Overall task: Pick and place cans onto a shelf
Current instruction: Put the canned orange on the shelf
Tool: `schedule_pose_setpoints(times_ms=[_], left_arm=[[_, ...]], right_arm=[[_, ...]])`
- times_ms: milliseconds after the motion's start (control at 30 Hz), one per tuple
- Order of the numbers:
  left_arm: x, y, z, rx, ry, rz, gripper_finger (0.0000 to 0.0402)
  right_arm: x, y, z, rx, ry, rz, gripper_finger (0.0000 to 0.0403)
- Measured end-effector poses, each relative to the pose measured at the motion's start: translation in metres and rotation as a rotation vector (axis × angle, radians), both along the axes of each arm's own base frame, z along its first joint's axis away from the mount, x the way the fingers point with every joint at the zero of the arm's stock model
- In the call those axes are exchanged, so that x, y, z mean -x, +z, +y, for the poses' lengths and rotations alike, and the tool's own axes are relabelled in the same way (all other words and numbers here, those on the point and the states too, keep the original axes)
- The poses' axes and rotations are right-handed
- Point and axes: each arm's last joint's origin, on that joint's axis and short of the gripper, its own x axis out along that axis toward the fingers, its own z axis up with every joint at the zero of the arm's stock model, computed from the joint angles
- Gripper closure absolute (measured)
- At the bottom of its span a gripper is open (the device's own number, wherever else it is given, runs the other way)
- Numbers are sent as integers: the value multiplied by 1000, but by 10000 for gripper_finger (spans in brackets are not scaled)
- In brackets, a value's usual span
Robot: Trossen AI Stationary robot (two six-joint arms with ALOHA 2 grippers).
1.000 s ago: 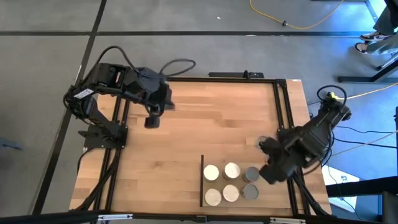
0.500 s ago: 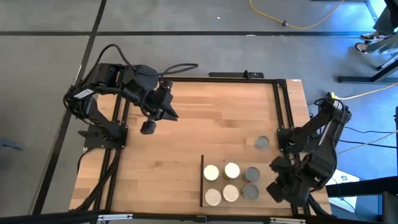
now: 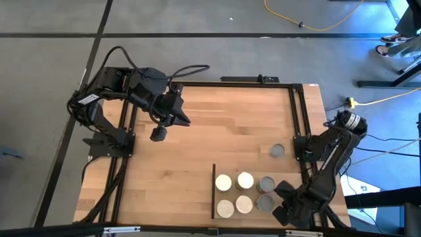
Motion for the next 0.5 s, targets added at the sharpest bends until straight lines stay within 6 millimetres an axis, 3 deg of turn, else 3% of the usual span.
schedule_pose_setpoints(times_ms=[233,500], left_arm=[[0,0,0,-2,-1,-4,365],[0,0,0,-2,-2,-4,365]], right_arm=[[-1,-12,5,0,87,34,401],[-2,-12,7,-18,90,22,358]])
